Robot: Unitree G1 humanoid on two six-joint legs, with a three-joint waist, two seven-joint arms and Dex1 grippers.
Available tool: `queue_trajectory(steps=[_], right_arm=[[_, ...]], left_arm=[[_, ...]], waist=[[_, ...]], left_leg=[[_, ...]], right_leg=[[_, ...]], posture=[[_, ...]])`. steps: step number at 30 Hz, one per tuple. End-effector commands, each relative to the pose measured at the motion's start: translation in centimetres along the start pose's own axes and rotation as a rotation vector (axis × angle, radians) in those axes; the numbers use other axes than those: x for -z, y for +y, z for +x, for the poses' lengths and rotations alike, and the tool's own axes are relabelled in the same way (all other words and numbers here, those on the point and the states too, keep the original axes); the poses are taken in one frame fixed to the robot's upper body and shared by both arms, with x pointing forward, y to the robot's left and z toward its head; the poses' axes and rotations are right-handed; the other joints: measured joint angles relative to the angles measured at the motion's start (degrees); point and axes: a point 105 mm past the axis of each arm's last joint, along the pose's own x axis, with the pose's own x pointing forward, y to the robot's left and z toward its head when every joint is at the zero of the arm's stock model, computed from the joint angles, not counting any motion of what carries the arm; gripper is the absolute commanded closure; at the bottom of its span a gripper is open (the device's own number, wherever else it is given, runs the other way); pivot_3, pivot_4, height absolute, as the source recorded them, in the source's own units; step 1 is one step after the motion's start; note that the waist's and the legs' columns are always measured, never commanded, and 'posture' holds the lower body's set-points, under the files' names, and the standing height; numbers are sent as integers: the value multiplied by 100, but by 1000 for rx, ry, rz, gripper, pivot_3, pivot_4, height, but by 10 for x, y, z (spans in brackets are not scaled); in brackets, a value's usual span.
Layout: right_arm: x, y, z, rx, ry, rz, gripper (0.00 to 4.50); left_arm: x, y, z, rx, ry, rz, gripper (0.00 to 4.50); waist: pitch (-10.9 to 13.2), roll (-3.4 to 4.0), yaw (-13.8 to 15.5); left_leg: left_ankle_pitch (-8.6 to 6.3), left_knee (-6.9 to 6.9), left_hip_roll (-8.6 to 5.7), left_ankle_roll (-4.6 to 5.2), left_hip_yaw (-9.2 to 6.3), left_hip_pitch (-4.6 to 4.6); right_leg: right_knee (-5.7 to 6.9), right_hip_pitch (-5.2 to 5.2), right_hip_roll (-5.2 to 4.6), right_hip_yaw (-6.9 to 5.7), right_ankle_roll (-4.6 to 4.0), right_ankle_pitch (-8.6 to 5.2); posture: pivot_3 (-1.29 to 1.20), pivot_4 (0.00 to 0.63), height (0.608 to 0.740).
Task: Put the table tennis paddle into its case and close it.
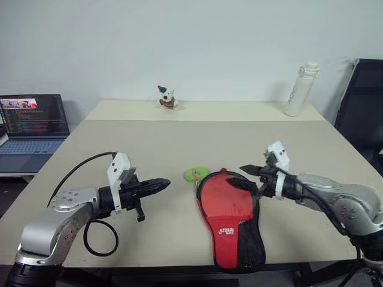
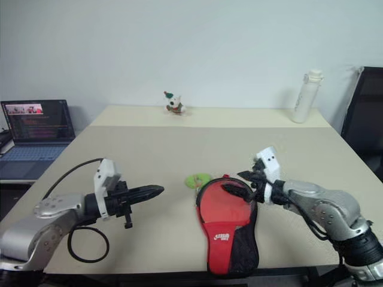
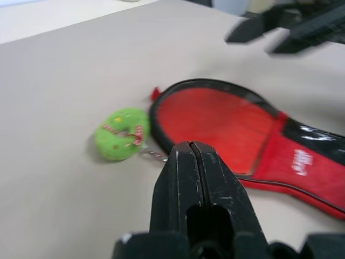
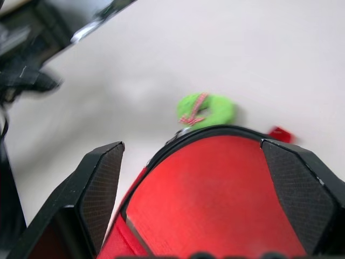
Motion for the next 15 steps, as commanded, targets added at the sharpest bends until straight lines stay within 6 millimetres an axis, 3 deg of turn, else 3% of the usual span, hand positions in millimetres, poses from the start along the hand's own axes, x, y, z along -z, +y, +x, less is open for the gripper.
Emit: queue_trajectory(steps=[1,2,7,14,15], right_arm=[[1,7,8,-53,1,-85,44],[8,8,11,-62,28,-111,44],[41,13,23,-87,122,-246,0],[53,9,34,-46,130,-253,0],[54,8,35,-38,132,-259,0]], left_arm=[[-3,12,6,-70,1,35,4500],[-2,16,9,-87,2,35,4500],[0,27,28,-104,-10,41,2832],[-2,44,60,-74,-23,30,227],[0,47,66,-79,-17,35,24]], waist=[[0,0,0],[0,0,5],[0,0,14],[0,-1,18],[0,-1,18]], left_leg=[[0,1,0,0,1,0],[0,2,-1,0,1,0],[-1,9,-4,3,-3,2],[1,18,-5,0,0,2],[1,20,-5,-1,-1,2]], right_leg=[[2,-1,0,1,0,0],[3,0,-1,2,0,0],[9,5,-4,-8,0,1],[13,6,-3,-6,-1,1],[13,6,-3,-8,-1,1]], posture=[[0,150,740],[0,150,740],[0,150,740],[0,150,740],[0,150,740]])
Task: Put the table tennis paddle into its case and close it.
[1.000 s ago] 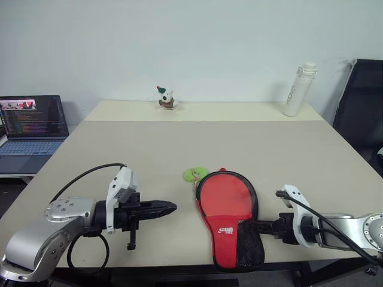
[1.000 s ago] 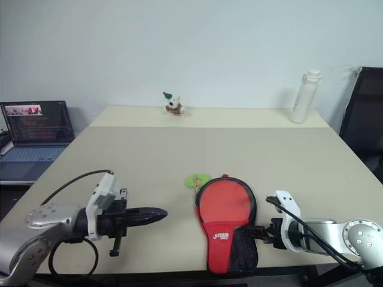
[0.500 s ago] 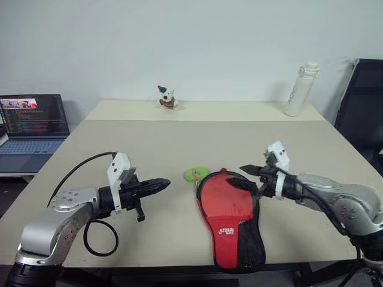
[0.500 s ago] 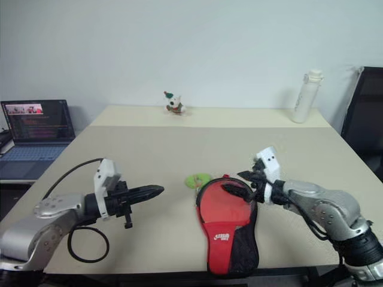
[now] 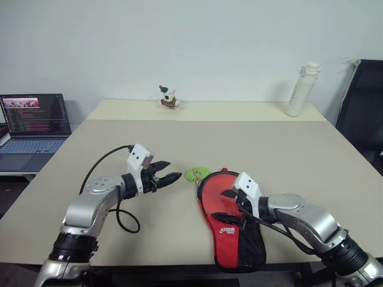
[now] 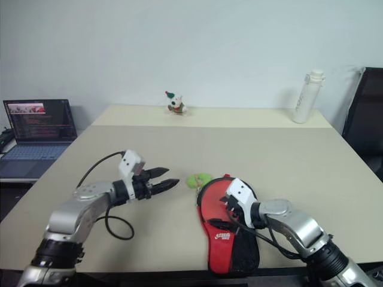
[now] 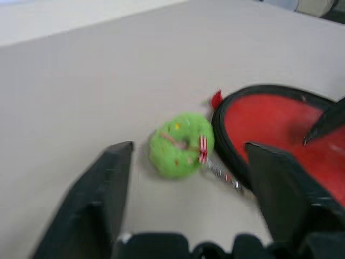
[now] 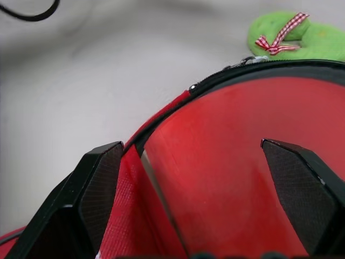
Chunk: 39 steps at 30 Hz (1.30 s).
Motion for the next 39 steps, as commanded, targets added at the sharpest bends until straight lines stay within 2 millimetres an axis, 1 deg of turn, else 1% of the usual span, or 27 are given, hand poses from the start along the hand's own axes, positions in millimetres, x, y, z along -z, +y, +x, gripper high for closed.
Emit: queue_trajectory(steps=[1,5,7,12,17,20,24,25,26,27,30,31,32,36,39], right_arm=[[-7,-4,-1,31,-21,-45,0],[-6,-6,4,64,-19,-38,0],[-6,-7,5,78,-20,-43,0],[-10,-10,8,114,-42,-29,0],[-12,-9,9,127,-52,-22,0],[-14,-11,10,141,-57,-20,0],[-14,-17,12,172,-53,-18,0],[-14,-19,13,182,-51,-18,0],[-14,-21,14,193,-47,-21,0],[-11,-25,16,210,-30,-27,0],[-2,-30,17,234,13,-41,0],[1,-31,17,232,27,-37,0],[6,-30,17,227,46,-37,0],[23,-24,17,194,120,-22,0],[30,-19,18,170,151,-10,0]], left_arm=[[-1,7,12,-3,0,45,24],[14,10,43,56,70,13,24],[21,11,53,65,104,18,24],[45,15,70,57,205,29,24],[53,8,79,92,238,55,24],[56,2,82,113,234,53,598],[56,-4,83,138,220,52,1935],[56,-4,83,141,217,51,2192],[56,-5,83,144,215,49,2591],[57,-5,83,145,215,48,2873],[57,-6,82,145,214,46,3957],[56,-5,82,145,213,46,4271],[55,-5,81,141,212,46,4485],[44,4,82,99,207,53,4485],[28,14,87,36,183,60,4485]], waist=[[0,0,-3],[0,0,2],[0,0,1],[0,0,-18],[0,0,-3],[0,0,-3],[0,0,-4],[0,0,-5],[0,0,-6],[0,0,-7],[0,0,-9],[-1,-1,-9],[0,-1,-10],[-1,-1,-14],[-1,-2,-12]], left_leg=[[0,1,0,0,0,0],[0,5,0,-1,-1,-1],[0,8,-1,-1,1,-2],[0,9,-1,-1,3,-2],[0,12,-1,-1,4,-2],[0,20,-1,-1,1,-1],[-1,38,-1,0,-2,-2],[-1,41,-1,1,-2,-2],[-1,45,-1,1,-2,-1],[-1,50,0,1,-2,-1],[-2,66,-1,2,-3,-1],[-2,69,-1,2,-2,0],[-2,71,-1,3,-3,3],[-1,71,-1,4,-6,8],[-1,72,-2,4,-7,8]], right_leg=[[0,0,0,0,0,0],[2,-1,1,-4,0,0],[2,-1,1,-3,0,0],[3,-4,2,1,0,0],[4,-2,1,-1,0,0],[11,1,1,-3,0,0],[23,4,1,-4,0,0],[28,4,1,-3,0,0],[33,4,1,-3,0,0],[39,3,1,-3,0,0],[63,1,1,-2,0,0],[70,1,1,-1,1,0],[78,1,1,-1,1,-1],[90,1,2,-1,1,-1],[90,2,2,-1,1,-1]], posture=[[0,150,740],[0,150,740],[0,150,740],[0,150,740],[0,150,740],[0,150,740],[0,150,740],[0,150,740],[0,150,740],[0,150,740],[0,150,740],[0,150,740],[0,150,740],[0,150,740],[0,150,740]])
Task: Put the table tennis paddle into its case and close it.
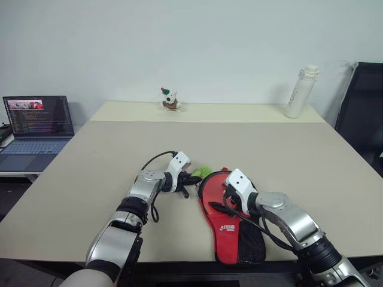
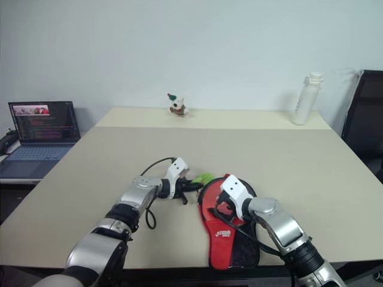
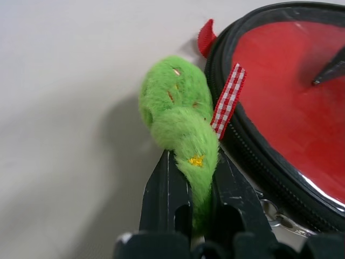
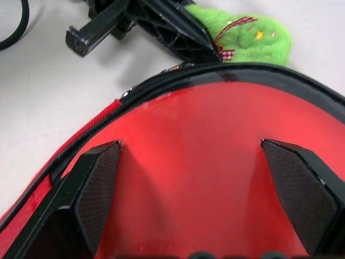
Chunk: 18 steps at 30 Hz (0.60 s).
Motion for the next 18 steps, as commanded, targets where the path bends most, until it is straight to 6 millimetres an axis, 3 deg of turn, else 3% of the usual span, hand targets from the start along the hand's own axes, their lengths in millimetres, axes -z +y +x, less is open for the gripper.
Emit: queue_trajectory(steps=[1,6,11,18], right_arm=[[27,7,1,-25,115,23,0],[38,13,3,-58,166,64,0],[46,17,8,-69,205,100,0],[56,29,9,-94,241,95,0]], left_arm=[[-34,21,-5,-112,-58,26,4485],[-58,37,0,-248,-93,7,4485],[-69,36,13,-321,-117,-11,4485],[-92,15,43,-383,-151,123,4485]], waist=[[0,0,2],[-2,-3,3],[-3,-4,-16],[-9,-11,-13]], left_leg=[[0,0,0,0,-1,0],[-1,1,-3,1,-2,0],[0,0,-2,1,1,2],[0,0,-2,0,1,10]], right_leg=[[0,0,0,-1,0,0],[-2,1,0,0,0,0],[-1,0,1,4,1,0],[1,6,2,6,1,0]], posture=[[0,150,740],[0,150,740],[0,150,740],[0,150,740]])
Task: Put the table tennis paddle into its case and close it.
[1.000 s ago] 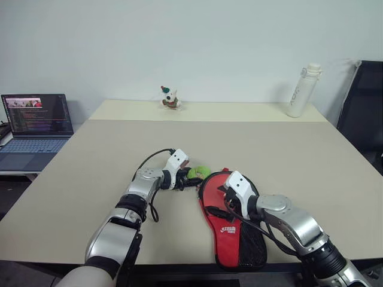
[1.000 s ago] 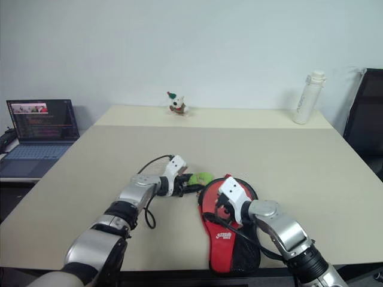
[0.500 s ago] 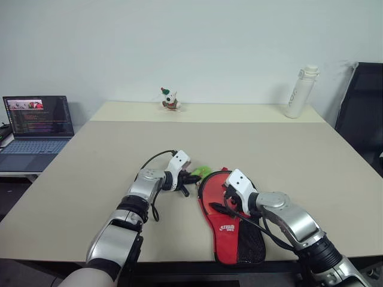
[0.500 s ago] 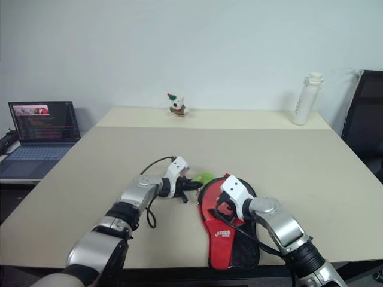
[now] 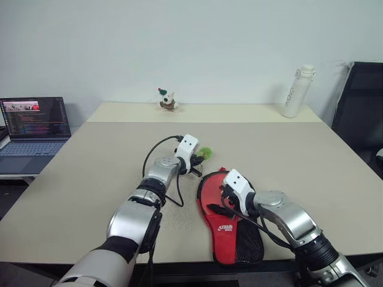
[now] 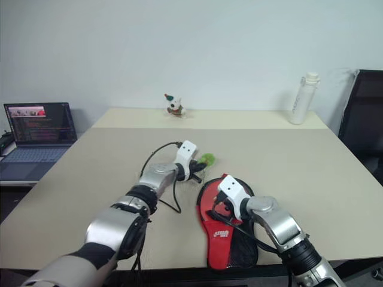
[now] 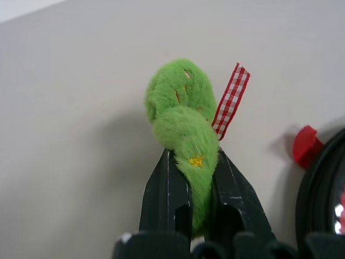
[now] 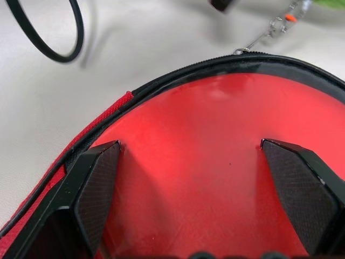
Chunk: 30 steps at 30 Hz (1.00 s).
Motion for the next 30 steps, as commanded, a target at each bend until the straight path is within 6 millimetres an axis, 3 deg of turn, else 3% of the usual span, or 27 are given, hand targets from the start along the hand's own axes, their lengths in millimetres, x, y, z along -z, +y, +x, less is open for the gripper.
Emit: queue_trajectory(steps=[1,7,15,19,27,30], right_arm=[[54,23,6,-62,199,74,0],[67,35,-1,-79,237,85,0],[73,42,-7,-73,252,101,0],[74,42,-8,-69,256,104,0],[69,36,-4,-47,240,94,0],[65,33,-1,-45,229,91,0]], left_arm=[[-47,-11,8,-28,-120,136,4485],[-81,-54,18,58,-234,246,4485],[-100,-122,21,302,-330,378,4485],[-112,-146,18,390,-381,378,4485],[-98,-153,17,482,-322,360,4485],[-93,-144,16,485,-302,359,3556]], waist=[[0,-1,2],[-5,-1,14],[-7,0,36],[-8,0,50],[-9,2,44],[-11,2,26]], left_leg=[[0,0,0,0,0,0],[0,-4,-4,-1,5,0],[0,-3,-8,-1,4,0],[-1,-4,-12,0,4,-1],[-2,-6,-12,1,3,-2],[-2,-5,-11,1,2,-1]], right_leg=[[0,0,0,0,0,0],[-4,-1,2,3,1,-1],[-6,2,16,0,2,-2],[-13,6,17,0,8,-5],[-16,5,17,0,9,-6],[-14,5,17,0,9,-6]], posture=[[0,150,740],[0,150,740],[0,150,740],[0,150,740],[0,150,740],[0,150,740]])
